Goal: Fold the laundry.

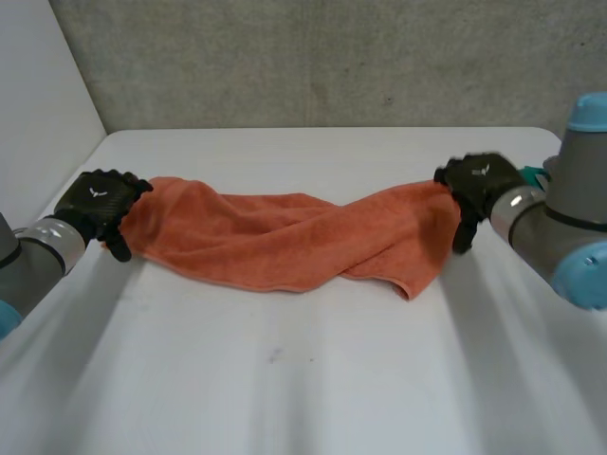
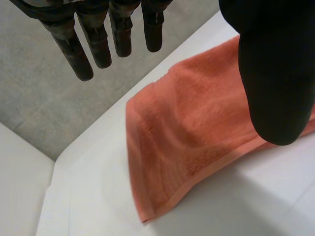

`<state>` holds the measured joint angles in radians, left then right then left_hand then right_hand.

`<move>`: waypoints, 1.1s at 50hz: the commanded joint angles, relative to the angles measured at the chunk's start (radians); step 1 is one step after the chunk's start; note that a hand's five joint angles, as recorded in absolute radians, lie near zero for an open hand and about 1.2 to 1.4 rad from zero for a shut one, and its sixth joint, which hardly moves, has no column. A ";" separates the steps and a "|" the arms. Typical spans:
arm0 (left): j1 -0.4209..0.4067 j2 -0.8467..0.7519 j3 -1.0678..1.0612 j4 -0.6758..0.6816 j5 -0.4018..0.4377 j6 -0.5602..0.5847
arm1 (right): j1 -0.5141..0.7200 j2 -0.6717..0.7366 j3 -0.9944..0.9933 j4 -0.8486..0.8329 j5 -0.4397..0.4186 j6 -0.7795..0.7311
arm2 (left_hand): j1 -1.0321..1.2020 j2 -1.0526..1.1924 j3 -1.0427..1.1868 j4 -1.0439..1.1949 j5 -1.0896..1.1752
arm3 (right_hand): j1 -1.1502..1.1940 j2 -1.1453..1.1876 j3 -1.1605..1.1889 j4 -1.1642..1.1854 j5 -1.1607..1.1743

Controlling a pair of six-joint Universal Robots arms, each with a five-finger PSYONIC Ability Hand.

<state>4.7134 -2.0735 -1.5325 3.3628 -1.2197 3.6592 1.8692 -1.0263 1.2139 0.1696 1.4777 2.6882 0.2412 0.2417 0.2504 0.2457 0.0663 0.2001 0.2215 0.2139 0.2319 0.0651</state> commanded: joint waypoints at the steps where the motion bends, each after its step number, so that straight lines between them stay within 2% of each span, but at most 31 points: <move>1: 0.036 -0.112 0.092 -0.011 0.022 0.038 | 0.004 -0.044 0.200 0.025 -0.140 0.131 | 0.072 0.072 0.063 0.068 0.072 | 0.140 0.119 0.126 0.108 0.100; 7: 0.068 -0.172 0.153 -0.026 0.022 0.113 | 0.021 0.018 0.222 -0.057 -0.137 0.165 | 0.104 0.104 0.095 0.100 0.105 | 0.234 0.213 0.220 0.202 0.194; 12: 0.071 -0.200 0.178 -0.031 0.032 0.117 | 0.051 0.093 0.194 -0.139 -0.131 0.170 | 0.128 0.127 0.119 0.123 0.128 | 0.322 0.301 0.308 0.290 0.283; 19: 0.066 -0.240 0.215 -0.033 0.039 0.119 | 0.058 0.175 0.125 -0.163 -0.122 0.177 | 0.210 0.209 0.201 0.205 0.210 | 0.510 0.488 0.496 0.478 0.470; 24: 0.057 -0.250 0.229 -0.031 0.039 0.116 | 0.061 0.183 0.087 -0.182 -0.102 0.248 | 0.430 0.429 0.420 0.425 0.430 | 1.195 1.173 1.181 1.163 1.155; 28: 0.050 -0.249 0.229 -0.032 0.040 0.111 | 0.058 0.166 0.087 -0.202 -0.097 0.269 | 0.507 0.506 0.497 0.502 0.507 | 1.196 1.175 1.182 1.164 1.157; 45: 0.036 -0.303 0.278 -0.029 0.060 0.117 | 0.047 0.038 0.196 -0.202 -0.116 0.234 | 0.501 0.500 0.492 0.496 0.501 | 1.196 1.175 1.182 1.164 1.157; 49: 0.031 -0.304 0.276 -0.037 0.060 0.117 | 0.047 0.029 0.204 -0.203 -0.116 0.217 | 0.474 0.474 0.465 0.470 0.475 | 1.196 1.175 1.182 1.164 1.157; 55: 0.020 -0.281 0.259 -0.108 0.060 0.116 | 0.041 0.028 0.211 -0.203 -0.111 0.196 | 0.307 0.307 0.298 0.303 0.307 | 1.196 1.175 1.182 1.164 1.157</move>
<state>4.7424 -2.3724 -1.2593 3.3167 -1.1597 3.7767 1.9151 -0.9976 1.4188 -0.0330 1.3628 2.9055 0.5795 0.5789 0.5833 0.5792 0.4017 0.9823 1.1727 1.1836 1.1876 0.9902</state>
